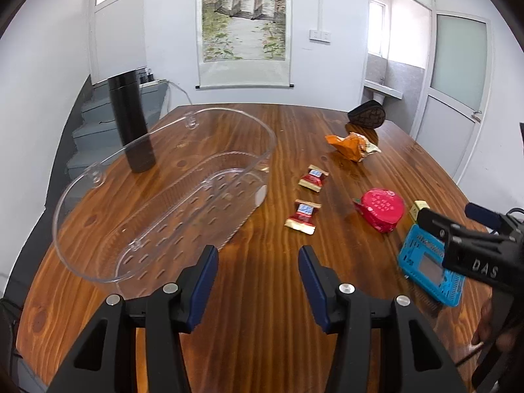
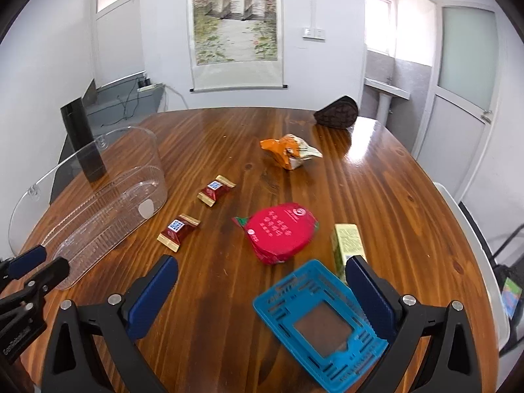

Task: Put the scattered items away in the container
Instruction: 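Move the right tool toward the blue basket while the left tool hovers nearby, then close the right tool on the rim of the blue basket, then grasp a red-and-white wrapped chocolate with the left tool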

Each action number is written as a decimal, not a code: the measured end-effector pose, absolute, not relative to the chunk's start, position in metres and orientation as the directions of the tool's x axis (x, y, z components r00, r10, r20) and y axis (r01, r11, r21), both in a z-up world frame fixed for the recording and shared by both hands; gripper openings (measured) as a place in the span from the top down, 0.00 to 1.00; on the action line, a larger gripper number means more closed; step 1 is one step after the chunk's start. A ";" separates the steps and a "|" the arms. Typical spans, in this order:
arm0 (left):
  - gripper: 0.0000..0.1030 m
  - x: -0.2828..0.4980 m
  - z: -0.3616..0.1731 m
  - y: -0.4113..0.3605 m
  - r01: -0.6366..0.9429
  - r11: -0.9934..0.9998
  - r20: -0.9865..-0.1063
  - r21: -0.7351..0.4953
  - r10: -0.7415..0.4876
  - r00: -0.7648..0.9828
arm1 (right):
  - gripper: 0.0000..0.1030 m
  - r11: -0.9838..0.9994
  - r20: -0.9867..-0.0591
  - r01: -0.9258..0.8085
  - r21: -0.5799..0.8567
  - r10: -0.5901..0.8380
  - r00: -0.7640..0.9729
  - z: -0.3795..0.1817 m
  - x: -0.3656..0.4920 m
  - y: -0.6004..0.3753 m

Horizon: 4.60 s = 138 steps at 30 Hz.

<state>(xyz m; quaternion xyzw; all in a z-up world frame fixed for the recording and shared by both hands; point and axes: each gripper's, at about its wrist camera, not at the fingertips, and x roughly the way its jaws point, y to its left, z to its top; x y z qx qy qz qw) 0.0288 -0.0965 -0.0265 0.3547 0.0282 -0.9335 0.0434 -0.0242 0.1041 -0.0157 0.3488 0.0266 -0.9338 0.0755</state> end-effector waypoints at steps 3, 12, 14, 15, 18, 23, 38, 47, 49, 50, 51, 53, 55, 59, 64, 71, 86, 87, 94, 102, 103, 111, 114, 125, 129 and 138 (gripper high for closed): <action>0.50 0.037 -0.028 -0.108 0.129 -0.991 -0.665 -0.035 -0.073 -0.744 | 0.00 -0.978 -0.664 0.208 0.004 -0.158 -0.731 -0.018 -0.030 0.093; 0.50 0.055 -0.027 -0.128 0.162 -0.983 -0.656 -0.081 -0.069 -0.752 | 0.00 -0.961 -0.656 0.277 -0.014 -0.200 -0.728 -0.015 -0.043 0.069; 0.50 0.055 -0.027 -0.126 0.154 -0.985 -0.655 -0.077 -0.067 -0.753 | 0.00 -0.962 -0.655 0.274 -0.019 -0.195 -0.730 -0.015 -0.045 0.072; 0.50 0.052 -0.028 -0.123 0.145 -0.986 -0.658 -0.079 -0.058 -0.751 | 0.00 -0.962 -0.655 0.272 -0.025 -0.190 -0.731 -0.015 -0.046 0.075; 0.50 0.037 -0.032 -0.112 0.110 -0.990 -0.672 -0.091 -0.020 -0.740 | 0.00 -0.966 -0.655 0.255 -0.046 -0.164 -0.737 -0.016 -0.046 0.087; 0.50 0.013 -0.038 -0.095 0.052 -0.992 -0.694 -0.112 0.041 -0.718 | 0.00 -0.980 -0.665 0.196 -0.037 -0.122 -0.736 -0.020 -0.038 0.125; 0.50 -0.019 -0.049 -0.040 -0.173 -0.968 -0.724 -0.179 0.249 -0.644 | 0.09 -1.000 -0.740 0.006 0.014 -0.015 -0.672 -0.051 0.018 0.212; 0.50 -0.011 -0.056 -0.025 -0.252 -0.953 -0.737 -0.166 0.290 -0.611 | 0.45 -0.998 -0.775 0.024 0.049 -0.054 -0.629 -0.067 0.033 0.206; 0.50 -0.010 -0.057 -0.026 -0.259 -0.951 -0.739 -0.167 0.295 -0.606 | 0.50 -0.997 -0.777 0.054 0.050 -0.073 -0.625 -0.066 0.033 0.198; 0.50 -0.009 -0.058 -0.026 -0.262 -0.950 -0.739 -0.167 0.297 -0.604 | 0.53 -0.996 -0.778 0.072 0.046 -0.081 -0.623 -0.067 0.032 0.194; 0.50 -0.008 -0.059 -0.027 -0.265 -0.950 -0.740 -0.166 0.298 -0.603 | 0.55 -0.995 -0.781 0.089 0.043 -0.089 -0.619 -0.067 0.030 0.190; 0.50 -0.007 -0.061 -0.029 -0.269 -0.949 -0.741 -0.165 0.299 -0.601 | 0.61 -0.992 -0.788 0.119 0.038 -0.103 -0.607 -0.069 0.025 0.183; 0.50 -0.005 -0.062 -0.030 -0.271 -0.949 -0.741 -0.161 0.298 -0.601 | 0.65 -0.989 -0.797 0.147 0.034 -0.116 -0.593 -0.071 0.020 0.175; 0.50 -0.004 -0.063 -0.035 -0.269 -0.950 -0.743 -0.158 0.294 -0.602 | 0.66 -0.977 -0.819 0.213 0.018 -0.136 -0.557 -0.078 0.009 0.160; 0.50 -0.007 -0.066 -0.036 -0.279 -0.945 -0.745 -0.170 0.309 -0.591 | 0.66 -0.964 -0.844 0.267 -0.011 -0.134 -0.519 -0.087 -0.003 0.148; 0.50 -0.015 -0.070 -0.036 -0.262 -0.947 -0.756 -0.188 0.309 -0.576 | 0.76 -0.953 -0.856 0.299 -0.058 -0.107 -0.506 -0.093 -0.013 0.146; 0.50 -0.035 -0.085 -0.070 -0.119 -0.981 -0.789 -0.155 0.196 -0.582 | 0.87 -0.957 -0.862 0.287 0.039 -0.178 -0.475 -0.093 0.006 0.159; 0.50 -0.037 -0.085 -0.071 -0.114 -0.983 -0.789 -0.143 0.183 -0.587 | 0.87 -0.957 -0.861 0.286 0.043 -0.181 -0.475 -0.093 0.006 0.160; 0.50 -0.068 -0.088 -0.067 -0.100 -0.988 -0.796 -0.117 0.154 -0.586 | 0.85 -0.962 -0.839 0.267 0.062 -0.195 -0.509 -0.086 0.005 0.165; 0.50 -0.111 -0.099 -0.053 -0.119 -0.989 -0.812 -0.085 0.138 -0.566 | 0.77 -0.964 -0.833 0.251 0.082 -0.205 -0.514 -0.085 0.000 0.168; 0.50 -0.116 -0.101 -0.052 -0.122 -0.989 -0.815 -0.081 0.136 -0.563 | 0.77 -0.965 -0.832 0.250 0.084 -0.206 -0.515 -0.084 0.000 0.169; 0.51 -0.147 -0.116 -0.044 -0.132 -0.990 -0.829 -0.047 0.113 -0.548 | 0.75 -0.969 -0.829 0.232 0.086 -0.199 -0.522 -0.085 -0.004 0.172; 0.51 -0.150 -0.116 -0.045 -0.127 -0.990 -0.822 -0.062 0.123 -0.557 | 0.75 -0.971 -0.827 0.229 0.071 -0.186 -0.531 -0.081 -0.009 0.170; 0.68 -0.147 -0.117 -0.034 -0.160 -0.987 -0.807 -0.027 0.116 -0.579 | 0.68 -0.961 -0.833 0.252 0.117 -0.233 -0.502 -0.079 -0.015 0.175; 0.71 -0.144 -0.116 -0.034 -0.173 -0.984 -0.804 -0.037 0.132 -0.580 | 0.68 -0.958 -0.843 0.261 0.120 -0.237 -0.482 -0.086 -0.022 0.172; 0.77 -0.129 -0.113 -0.038 -0.186 -0.978 -0.795 -0.096 0.187 -0.577 | 0.69 -0.957 -0.856 0.278 0.080 -0.209 -0.473 -0.094 -0.025 0.170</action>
